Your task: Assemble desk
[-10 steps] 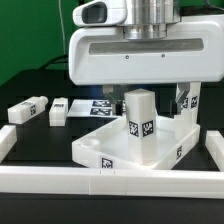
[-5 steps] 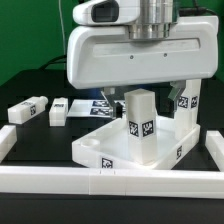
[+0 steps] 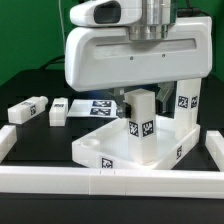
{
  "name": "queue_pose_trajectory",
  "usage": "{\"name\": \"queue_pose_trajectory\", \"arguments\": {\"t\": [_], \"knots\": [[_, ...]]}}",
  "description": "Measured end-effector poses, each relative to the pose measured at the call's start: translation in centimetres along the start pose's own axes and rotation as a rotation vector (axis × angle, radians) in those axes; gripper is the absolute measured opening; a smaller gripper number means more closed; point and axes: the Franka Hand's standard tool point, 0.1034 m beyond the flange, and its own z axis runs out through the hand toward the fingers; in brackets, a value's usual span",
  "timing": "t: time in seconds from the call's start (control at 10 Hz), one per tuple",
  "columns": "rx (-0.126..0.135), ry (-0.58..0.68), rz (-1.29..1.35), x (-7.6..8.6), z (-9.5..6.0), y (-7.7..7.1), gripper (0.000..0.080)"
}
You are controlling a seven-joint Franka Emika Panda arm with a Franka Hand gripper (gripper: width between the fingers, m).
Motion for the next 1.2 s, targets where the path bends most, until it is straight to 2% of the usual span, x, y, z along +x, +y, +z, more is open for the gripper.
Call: {"name": "queue_pose_trajectory", "arguments": {"t": [0.1,0.5,0.9,1.2], "knots": [[0.0,-0.001,0.01,-0.02,0.04,0.01,0.0289],[0.003,0.0,0.231,-0.02,0.07,-0.02,0.0289],[0.028,0.003,0.628,-0.16,0.19,0.37,0.029],[0.031,-0.003,0.914,-0.02,0.21,-0.11,0.029]]}}
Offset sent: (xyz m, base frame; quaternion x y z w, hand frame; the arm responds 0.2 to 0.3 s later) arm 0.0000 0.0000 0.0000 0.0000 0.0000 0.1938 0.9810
